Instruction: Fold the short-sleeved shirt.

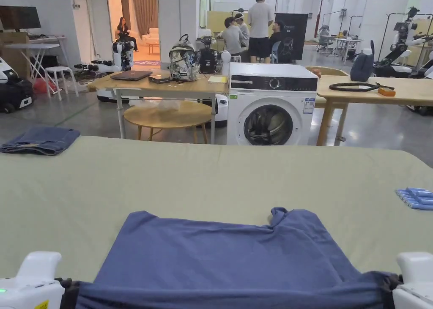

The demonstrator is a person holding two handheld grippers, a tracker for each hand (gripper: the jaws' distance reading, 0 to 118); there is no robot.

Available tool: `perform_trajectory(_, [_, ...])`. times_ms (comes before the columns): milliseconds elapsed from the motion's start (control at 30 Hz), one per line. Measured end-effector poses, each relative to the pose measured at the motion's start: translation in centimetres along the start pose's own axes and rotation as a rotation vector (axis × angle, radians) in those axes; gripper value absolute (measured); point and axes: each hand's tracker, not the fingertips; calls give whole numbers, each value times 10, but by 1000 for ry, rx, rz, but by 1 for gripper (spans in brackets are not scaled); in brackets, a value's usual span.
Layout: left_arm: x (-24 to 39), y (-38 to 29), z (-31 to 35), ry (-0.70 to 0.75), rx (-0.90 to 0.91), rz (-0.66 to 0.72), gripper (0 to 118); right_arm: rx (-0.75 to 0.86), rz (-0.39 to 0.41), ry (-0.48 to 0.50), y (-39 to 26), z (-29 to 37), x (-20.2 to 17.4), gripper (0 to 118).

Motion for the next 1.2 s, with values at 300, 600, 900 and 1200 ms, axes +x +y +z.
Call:
perform_trajectory(300, [-1, -54, -29, -10, -268, -41, 0, -331, 31, 64, -73, -44, 2, 1])
perform_trajectory(600, [2, -70, -47, -11, -345, -45, 0, -462, 27, 88, -101, -72, 2, 7])
perform_trajectory(900, [9, -34, -6, -18, -155, 11, 28, -291, -39, 19, -56, -35, 4, 77])
perform_trajectory(1200, [40, -6, 6, 46, 240, 27, 31, 166, -169, 32, -28, -36, -35, 77])
